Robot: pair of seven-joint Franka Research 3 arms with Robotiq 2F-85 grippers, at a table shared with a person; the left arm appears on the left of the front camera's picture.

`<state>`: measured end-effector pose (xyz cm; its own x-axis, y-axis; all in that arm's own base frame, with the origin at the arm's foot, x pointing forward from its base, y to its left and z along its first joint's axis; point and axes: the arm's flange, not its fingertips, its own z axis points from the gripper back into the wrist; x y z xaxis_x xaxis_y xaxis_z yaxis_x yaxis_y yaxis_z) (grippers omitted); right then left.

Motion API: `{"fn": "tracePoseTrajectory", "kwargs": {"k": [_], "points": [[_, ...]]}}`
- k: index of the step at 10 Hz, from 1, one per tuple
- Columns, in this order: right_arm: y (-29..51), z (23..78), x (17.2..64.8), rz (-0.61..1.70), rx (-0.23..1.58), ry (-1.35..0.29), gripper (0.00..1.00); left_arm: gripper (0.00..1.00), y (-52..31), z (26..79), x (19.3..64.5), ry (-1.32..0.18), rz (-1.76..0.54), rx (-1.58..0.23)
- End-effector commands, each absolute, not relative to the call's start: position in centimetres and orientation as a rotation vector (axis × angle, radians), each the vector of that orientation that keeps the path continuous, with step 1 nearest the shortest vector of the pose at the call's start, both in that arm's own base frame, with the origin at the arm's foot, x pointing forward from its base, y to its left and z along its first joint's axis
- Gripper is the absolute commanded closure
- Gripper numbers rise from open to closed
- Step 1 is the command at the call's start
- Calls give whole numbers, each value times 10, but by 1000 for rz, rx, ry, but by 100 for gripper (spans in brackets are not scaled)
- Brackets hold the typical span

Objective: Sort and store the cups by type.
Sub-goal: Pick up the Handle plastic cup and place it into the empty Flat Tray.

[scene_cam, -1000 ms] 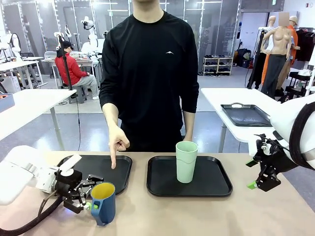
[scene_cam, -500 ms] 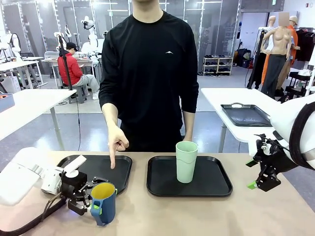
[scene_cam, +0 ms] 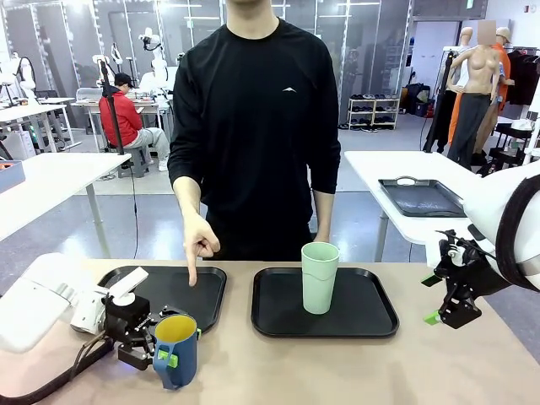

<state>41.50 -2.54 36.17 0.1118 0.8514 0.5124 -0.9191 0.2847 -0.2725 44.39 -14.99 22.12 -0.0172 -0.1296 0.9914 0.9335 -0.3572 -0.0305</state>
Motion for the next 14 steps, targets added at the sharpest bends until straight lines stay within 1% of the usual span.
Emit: {"fn": "tracePoseTrajectory", "kwargs": {"k": [1, 3, 6, 8, 9, 12, 14], "points": [[-25, 362, 414, 1303, 119, -649, 0, 57, -149, 219, 448, -932, -1554, -1383], [-25, 362, 414, 1303, 119, -649, 0, 57, -142, 236, 448, -950, -1505, -1334], [-25, 362, 414, 1303, 119, -649, 0, 57, -115, 306, 461, -1082, -1437, -1324], [-25, 362, 414, 1303, 119, -649, 0, 57, -94, 348, 485, -1113, -1381, -1311], [-25, 362, 414, 1303, 119, -649, 0, 57, -88, 359, 493, -1118, -1366, -1317], [-25, 362, 414, 1303, 119, -649, 0, 57, -77, 369, 513, -1135, -1305, -1224], [-25, 362, 414, 1303, 119, -649, 0, 57, -70, 373, 506, -1128, -1331, -1201]]}}
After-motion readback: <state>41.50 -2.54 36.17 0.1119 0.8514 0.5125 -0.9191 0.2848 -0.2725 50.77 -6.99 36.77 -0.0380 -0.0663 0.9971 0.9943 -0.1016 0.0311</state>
